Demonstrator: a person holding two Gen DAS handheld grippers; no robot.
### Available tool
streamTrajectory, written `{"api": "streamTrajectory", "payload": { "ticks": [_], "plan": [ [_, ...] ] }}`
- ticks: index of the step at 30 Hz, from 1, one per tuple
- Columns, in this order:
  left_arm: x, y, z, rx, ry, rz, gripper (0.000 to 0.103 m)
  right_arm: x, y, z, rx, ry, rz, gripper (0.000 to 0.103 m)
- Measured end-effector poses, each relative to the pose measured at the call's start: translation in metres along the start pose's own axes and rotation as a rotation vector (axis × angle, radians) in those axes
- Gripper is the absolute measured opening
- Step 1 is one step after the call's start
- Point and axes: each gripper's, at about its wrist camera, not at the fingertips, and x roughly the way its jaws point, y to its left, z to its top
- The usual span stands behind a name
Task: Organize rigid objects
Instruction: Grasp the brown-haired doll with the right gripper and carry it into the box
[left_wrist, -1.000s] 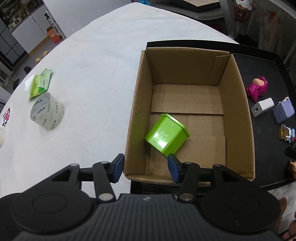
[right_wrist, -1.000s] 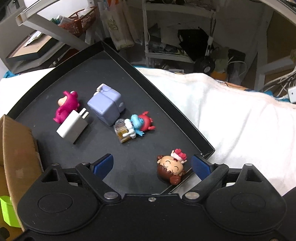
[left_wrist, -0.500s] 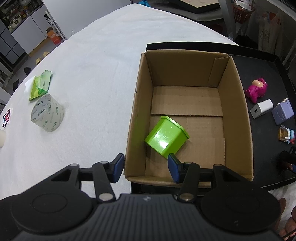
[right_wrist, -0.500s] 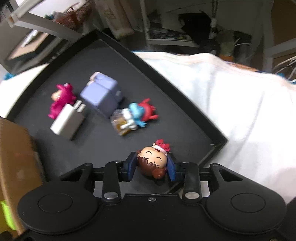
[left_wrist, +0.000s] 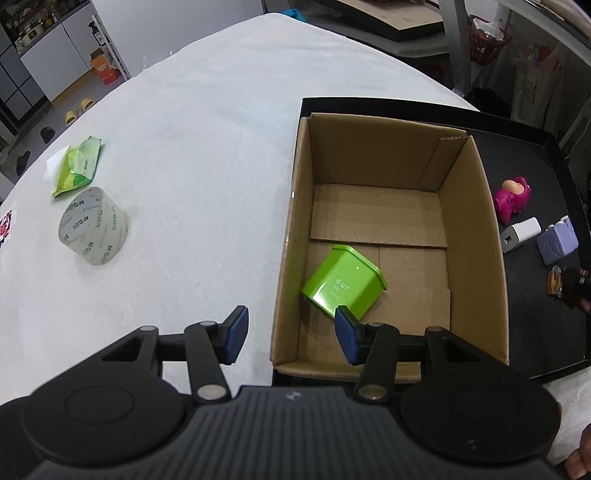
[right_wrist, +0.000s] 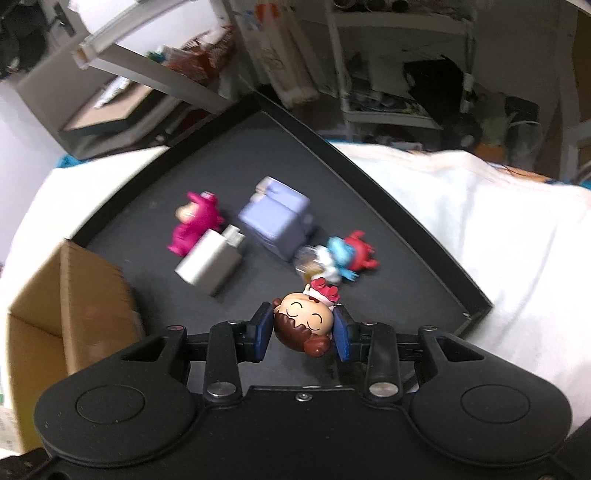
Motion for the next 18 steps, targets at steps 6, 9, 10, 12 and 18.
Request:
{"api": "streamTrajectory", "payload": {
  "ticks": [6,9,10,12,18],
  "plan": [
    [0.003,0.01,0.001,-0.014,-0.017,-0.021,0.05,-0.018,0.027,0.005,-0.082,-0.076,0.086,0.034],
    [0.005,0.015,0.002,-0.021,-0.031,-0.033,0.05,-0.023,0.037,0.005,-0.118,-0.109,0.135,0.034],
    [0.005,0.017,0.002,-0.024,-0.034,-0.038,0.05,-0.023,0.039,0.006,-0.126,-0.116,0.15,0.034],
    [0.006,0.02,0.003,-0.027,-0.041,-0.046,0.05,-0.025,0.045,0.007,-0.144,-0.127,0.178,0.034],
    [0.011,0.026,0.006,-0.038,-0.063,-0.07,0.05,-0.033,0.061,0.009,-0.192,-0.17,0.236,0.034]
  ]
}}
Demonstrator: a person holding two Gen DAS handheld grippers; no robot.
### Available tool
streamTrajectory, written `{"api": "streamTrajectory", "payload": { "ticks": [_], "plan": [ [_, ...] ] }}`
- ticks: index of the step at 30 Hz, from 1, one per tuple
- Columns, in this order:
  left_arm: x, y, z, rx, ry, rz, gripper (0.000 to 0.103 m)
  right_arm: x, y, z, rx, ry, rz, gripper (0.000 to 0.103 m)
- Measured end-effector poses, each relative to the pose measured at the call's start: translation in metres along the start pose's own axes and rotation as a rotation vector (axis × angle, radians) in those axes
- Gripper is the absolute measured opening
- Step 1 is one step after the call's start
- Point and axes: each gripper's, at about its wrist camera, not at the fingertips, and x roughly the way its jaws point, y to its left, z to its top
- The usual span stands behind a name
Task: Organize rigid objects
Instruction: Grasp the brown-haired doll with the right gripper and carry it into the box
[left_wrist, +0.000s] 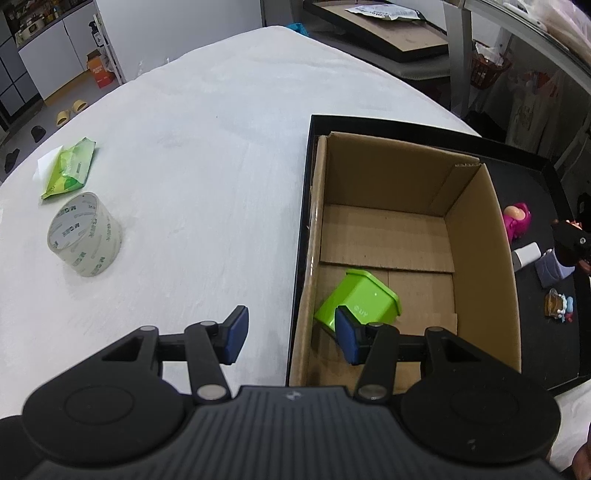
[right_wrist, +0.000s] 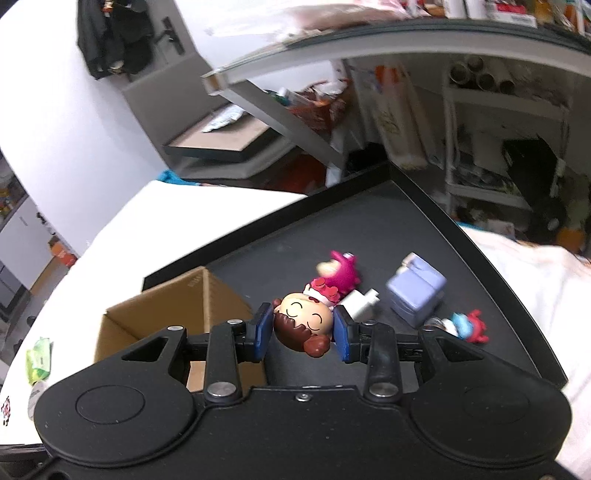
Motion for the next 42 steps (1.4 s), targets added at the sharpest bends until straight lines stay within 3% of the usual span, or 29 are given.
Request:
{"api": "streamTrajectory", "payload": {
  "ticks": [14,19,24,42],
  "plan": [
    [0.02,0.018,0.008,-0.053,0.002,-0.093,0.044,-0.009,0.044,0.0,-0.123,-0.072,0.137,0.034],
    [0.029,0.022,0.009,-0.066,0.026,-0.141,0.023,-0.001,0.066,-0.005,-0.204,-0.052,0.18,0.035],
    [0.034,0.025,0.01,-0.085,0.046,-0.198,0.013,0.019,0.086,-0.014,-0.245,0.007,0.21,0.035],
    [0.039,0.035,0.014,-0.111,0.085,-0.258,0.014,0.058,0.131,-0.031,-0.319,0.127,0.207,0.035]
  ]
}}
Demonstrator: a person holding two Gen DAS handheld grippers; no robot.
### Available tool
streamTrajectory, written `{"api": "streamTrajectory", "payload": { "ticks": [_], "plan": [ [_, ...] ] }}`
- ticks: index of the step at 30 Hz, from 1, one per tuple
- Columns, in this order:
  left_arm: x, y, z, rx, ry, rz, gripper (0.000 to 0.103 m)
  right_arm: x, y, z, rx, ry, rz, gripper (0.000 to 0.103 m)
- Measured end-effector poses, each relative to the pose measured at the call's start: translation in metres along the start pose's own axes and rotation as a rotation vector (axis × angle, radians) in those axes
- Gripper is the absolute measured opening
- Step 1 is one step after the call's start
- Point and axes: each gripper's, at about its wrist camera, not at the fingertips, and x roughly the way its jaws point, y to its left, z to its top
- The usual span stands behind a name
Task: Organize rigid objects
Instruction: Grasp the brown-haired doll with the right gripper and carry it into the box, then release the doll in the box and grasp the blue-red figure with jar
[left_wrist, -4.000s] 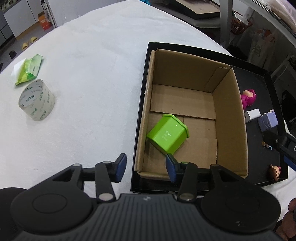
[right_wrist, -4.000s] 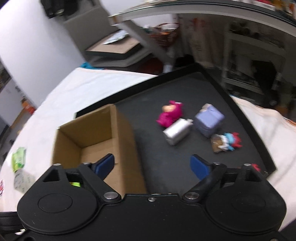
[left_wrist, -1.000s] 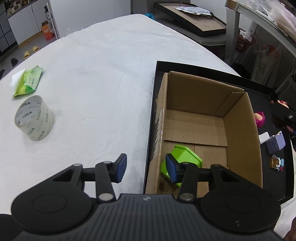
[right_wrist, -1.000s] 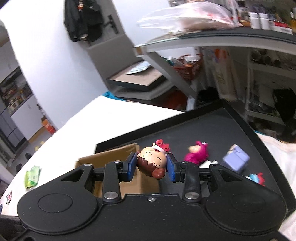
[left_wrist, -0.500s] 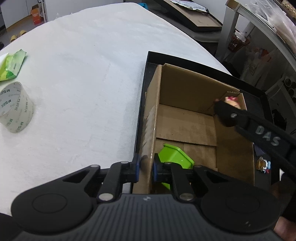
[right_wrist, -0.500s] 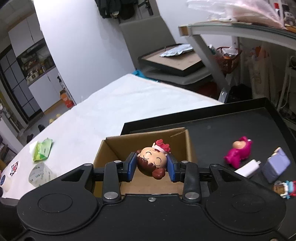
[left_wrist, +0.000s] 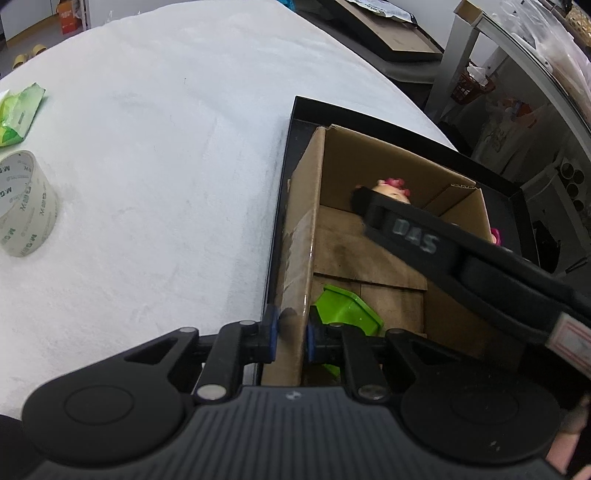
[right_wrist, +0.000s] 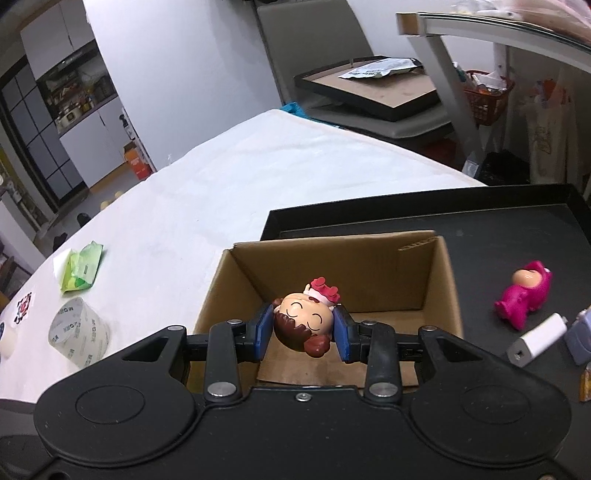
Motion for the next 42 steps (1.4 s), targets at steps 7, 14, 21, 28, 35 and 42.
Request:
{"api": "streamTrajectory", "payload": {
  "ticks": [7,14,21,28,35,42],
  "plan": [
    [0.0,0.003,0.002,-0.019,0.011,-0.011,0.015,0.021,0.011,0.002,-0.002,0.044,0.031,0.036],
    [-0.002,-0.002,0.002,-0.011,0.015,0.013,0.015,0.019,0.012,-0.001,0.0,0.062,0.041,0.045],
    [-0.008,-0.009,0.004,-0.002,0.004,0.052,0.017,0.007,0.002,0.001,0.055,0.052,0.058,0.046],
    [-0.012,-0.017,0.004,0.013,0.003,0.105,0.019,-0.014,-0.005,0.003,0.084,0.023,0.06,0.052],
    [-0.009,-0.024,0.0,0.023,0.026,0.153,0.021,-0.035,-0.023,0.006,0.133,-0.001,0.038,0.06],
    [-0.006,-0.039,-0.003,0.05,0.032,0.216,0.025,-0.059,-0.05,0.006,0.205,-0.034,-0.063,0.077]
  ]
}}
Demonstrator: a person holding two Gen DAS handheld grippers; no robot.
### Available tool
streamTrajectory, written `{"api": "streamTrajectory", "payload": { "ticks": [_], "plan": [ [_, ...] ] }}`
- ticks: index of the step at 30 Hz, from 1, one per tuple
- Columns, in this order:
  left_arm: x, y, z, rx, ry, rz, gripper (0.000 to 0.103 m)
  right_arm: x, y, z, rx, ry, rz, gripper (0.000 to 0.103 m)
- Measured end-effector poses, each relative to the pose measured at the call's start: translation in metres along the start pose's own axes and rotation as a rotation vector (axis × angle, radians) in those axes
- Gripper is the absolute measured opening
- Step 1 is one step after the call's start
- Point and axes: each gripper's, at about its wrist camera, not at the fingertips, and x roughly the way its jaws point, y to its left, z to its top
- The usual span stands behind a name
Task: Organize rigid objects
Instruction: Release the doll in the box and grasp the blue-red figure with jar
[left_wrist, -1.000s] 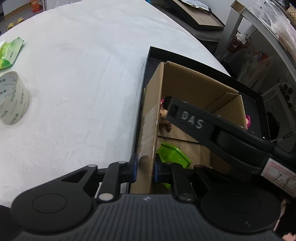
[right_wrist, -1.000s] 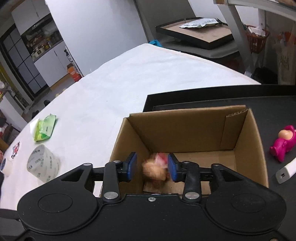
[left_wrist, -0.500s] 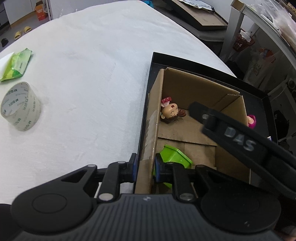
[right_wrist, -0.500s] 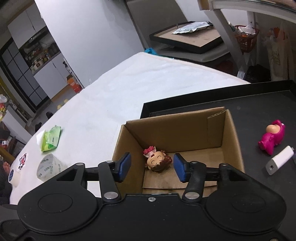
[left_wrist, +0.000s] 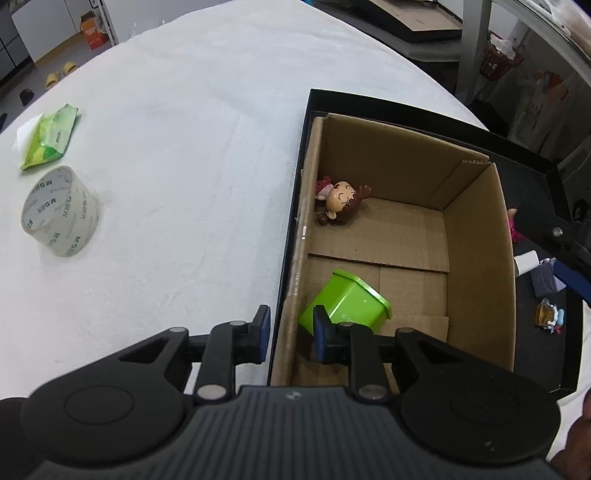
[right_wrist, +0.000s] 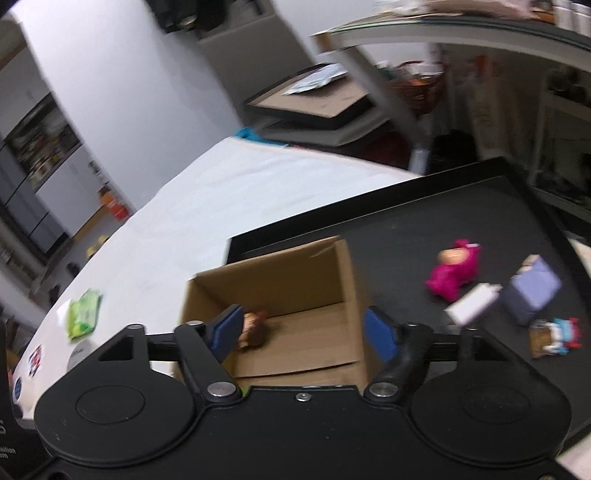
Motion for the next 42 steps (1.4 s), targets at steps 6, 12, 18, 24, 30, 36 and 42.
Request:
{"api": "streamTrajectory", "payload": {
  "ticks": [6,12,18,24,30,36,42],
  "plan": [
    [-0.002,-0.016,-0.002,0.026,-0.019,0.059,0.043,-0.007,-0.028,0.002,0.059,-0.015,-0.09,0.079],
    [-0.001,-0.028,-0.005,0.048,-0.023,0.13,0.052,-0.005,-0.05,0.001,0.062,0.003,-0.2,0.09],
    [0.0,-0.039,-0.006,0.067,-0.032,0.182,0.059,-0.004,-0.068,-0.004,0.015,0.025,-0.277,0.092],
    [0.002,-0.052,-0.004,0.075,-0.042,0.215,0.062,0.0,-0.096,-0.008,0.023,0.056,-0.339,0.092],
    [0.002,-0.071,-0.002,0.11,-0.049,0.257,0.064,0.02,-0.124,-0.016,0.059,0.109,-0.408,0.092],
    [0.007,-0.084,-0.003,0.12,-0.046,0.309,0.071,0.028,-0.145,-0.018,0.098,0.123,-0.464,0.092],
    [0.01,-0.089,-0.004,0.132,-0.046,0.319,0.073,0.035,-0.155,-0.021,0.089,0.121,-0.483,0.089]
  ]
}}
